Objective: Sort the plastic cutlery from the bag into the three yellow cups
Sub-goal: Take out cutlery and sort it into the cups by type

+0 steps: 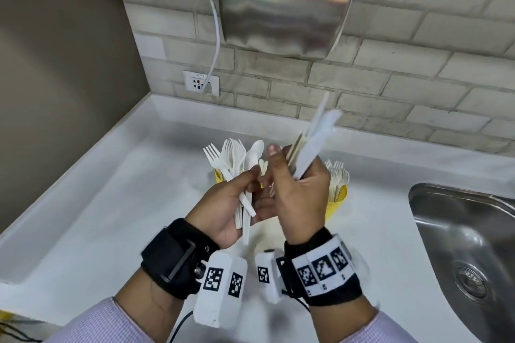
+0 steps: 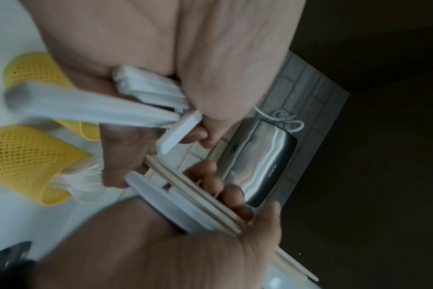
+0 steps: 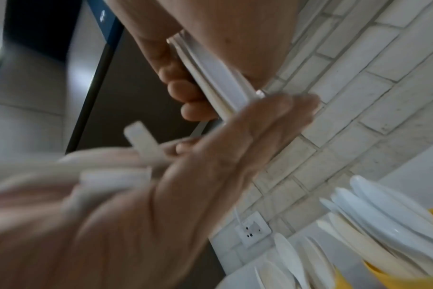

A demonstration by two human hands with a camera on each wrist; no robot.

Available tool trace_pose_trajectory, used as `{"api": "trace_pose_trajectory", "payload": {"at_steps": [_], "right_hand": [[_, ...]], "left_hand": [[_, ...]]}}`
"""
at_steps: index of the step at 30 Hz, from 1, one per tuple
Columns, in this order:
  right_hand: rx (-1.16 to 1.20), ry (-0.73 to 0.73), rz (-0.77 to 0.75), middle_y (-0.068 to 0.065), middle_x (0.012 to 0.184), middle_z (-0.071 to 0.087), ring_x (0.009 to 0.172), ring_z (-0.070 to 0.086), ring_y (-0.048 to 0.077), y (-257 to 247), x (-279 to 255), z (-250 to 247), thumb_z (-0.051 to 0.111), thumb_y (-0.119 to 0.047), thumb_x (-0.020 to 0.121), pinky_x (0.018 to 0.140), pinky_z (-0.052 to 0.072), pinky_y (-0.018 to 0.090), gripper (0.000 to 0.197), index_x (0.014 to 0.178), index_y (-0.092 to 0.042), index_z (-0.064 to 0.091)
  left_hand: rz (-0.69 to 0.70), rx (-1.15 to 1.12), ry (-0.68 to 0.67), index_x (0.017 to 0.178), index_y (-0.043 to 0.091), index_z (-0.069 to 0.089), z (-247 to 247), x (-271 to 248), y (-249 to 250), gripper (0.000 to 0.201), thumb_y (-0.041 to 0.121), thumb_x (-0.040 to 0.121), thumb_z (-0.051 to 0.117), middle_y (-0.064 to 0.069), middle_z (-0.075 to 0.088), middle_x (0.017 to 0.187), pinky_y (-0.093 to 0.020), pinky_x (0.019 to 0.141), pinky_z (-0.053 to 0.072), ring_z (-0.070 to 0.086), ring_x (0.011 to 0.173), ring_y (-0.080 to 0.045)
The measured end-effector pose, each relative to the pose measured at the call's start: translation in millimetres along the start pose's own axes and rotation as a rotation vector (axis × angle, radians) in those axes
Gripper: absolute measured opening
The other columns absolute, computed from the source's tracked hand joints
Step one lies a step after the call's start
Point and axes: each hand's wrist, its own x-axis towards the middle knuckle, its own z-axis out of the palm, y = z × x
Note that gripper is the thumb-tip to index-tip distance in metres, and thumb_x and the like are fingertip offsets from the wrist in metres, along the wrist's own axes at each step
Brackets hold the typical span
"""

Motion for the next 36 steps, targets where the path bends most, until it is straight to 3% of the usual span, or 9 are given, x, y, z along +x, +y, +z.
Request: {"api": "trace_pose_trajectory", "payload": {"at_steps": [6, 10, 16, 19, 22, 24, 28, 33, 36], "right_hand": [[0.015, -0.005, 0.034, -0.009, 0.055, 0.055, 0.051, 0.052, 0.015, 14, -3, 2, 0.071, -0.039, 0.091, 0.057, 0.044, 0.032, 0.030, 0.063, -0.032, 0.062], [0.143, 0.065, 0.095, -0.004, 0.047, 0.037, 0.041, 0.033, 0.016, 9, 10, -7, 0.066, -0.037, 0.093, 0.048, 0.029, 0.031, 0.046, 0.055, -0.023, 0.044], [0.066, 0.166, 0.137, 0.002, 0.048, 0.037, 0.042, 0.032, 0.019, 24, 33, -42, 0.068, -0.028, 0.096, 0.047, 0.031, 0.031, 0.047, 0.056, -0.022, 0.044], [-0.187, 0.008, 0.127, -0.004, 0.050, 0.048, 0.047, 0.043, 0.016, 50, 25, -52, 0.072, -0.031, 0.092, 0.055, 0.035, 0.032, 0.044, 0.054, -0.021, 0.053], [-0.345, -0.123, 0.110, -0.001, 0.055, 0.055, 0.055, 0.048, 0.010, 70, 8, -55, 0.074, -0.025, 0.093, 0.057, 0.037, 0.029, 0.036, 0.063, -0.009, 0.061], [-0.408, -0.175, 0.107, -0.005, 0.053, 0.044, 0.054, 0.039, 0.011, 76, -1, -54, 0.074, -0.026, 0.092, 0.054, 0.032, 0.030, 0.042, 0.062, -0.007, 0.051], [-0.493, -0.234, 0.092, -0.007, 0.046, 0.036, 0.049, 0.030, 0.008, 78, -2, -45, 0.071, -0.028, 0.092, 0.061, 0.029, 0.028, 0.051, 0.055, -0.019, 0.037], [-0.513, -0.310, 0.083, -0.009, 0.046, 0.042, 0.047, 0.035, 0.011, 75, -2, -39, 0.060, -0.041, 0.090, 0.086, 0.022, 0.038, 0.040, 0.055, -0.030, 0.042], [-0.511, -0.295, 0.128, -0.009, 0.043, 0.038, 0.044, 0.034, 0.010, 77, -2, -42, 0.067, -0.029, 0.093, 0.066, 0.029, 0.027, 0.051, 0.052, -0.026, 0.038]], "left_hand": [[-0.005, 0.040, 0.006, 0.069, 0.013, 0.043, 3, -7, 0, 0.040, 0.029, 0.104, 0.051, -0.005, 0.060, 0.057, -0.029, 0.059, 0.059, 0.065, 0.053, -0.017], [0.083, 0.135, 0.008, 0.079, 0.006, 0.055, -5, -6, -4, 0.034, 0.031, 0.102, 0.055, -0.026, 0.074, 0.096, -0.044, 0.082, 0.063, 0.075, 0.087, -0.038], [0.284, 0.360, 0.123, 0.110, 0.005, 0.062, -16, -6, -7, 0.037, 0.039, 0.096, 0.057, -0.016, 0.074, 0.082, -0.030, 0.053, 0.054, 0.067, 0.058, -0.023], [0.515, 0.448, 0.128, 0.116, -0.010, 0.062, -10, -5, -1, 0.052, 0.038, 0.097, 0.054, -0.018, 0.077, 0.104, -0.041, 0.076, 0.063, 0.076, 0.089, -0.030], [0.703, 0.574, 0.053, 0.121, 0.009, 0.070, -3, -9, 24, 0.043, 0.044, 0.101, 0.056, -0.010, 0.073, 0.121, -0.051, 0.101, 0.054, 0.069, 0.115, -0.027], [0.784, 0.860, 0.035, 0.117, 0.022, 0.073, 2, -13, 42, 0.039, 0.052, 0.100, 0.056, -0.004, 0.071, 0.112, -0.051, 0.100, 0.053, 0.066, 0.103, -0.018], [0.890, 1.353, -0.006, 0.082, 0.019, 0.072, 15, -14, 45, 0.028, 0.030, 0.103, 0.058, 0.017, 0.069, 0.071, -0.017, 0.069, 0.050, 0.065, 0.071, 0.001], [0.905, 1.400, -0.016, 0.106, 0.017, 0.073, 10, -7, 31, 0.019, 0.028, 0.104, 0.057, 0.026, 0.059, 0.066, -0.005, 0.066, 0.037, 0.062, 0.069, 0.008], [0.859, 1.280, -0.045, 0.099, 0.013, 0.073, 5, -5, 34, 0.031, 0.038, 0.103, 0.055, 0.009, 0.071, 0.078, -0.027, 0.073, 0.053, 0.066, 0.073, -0.008]]}}
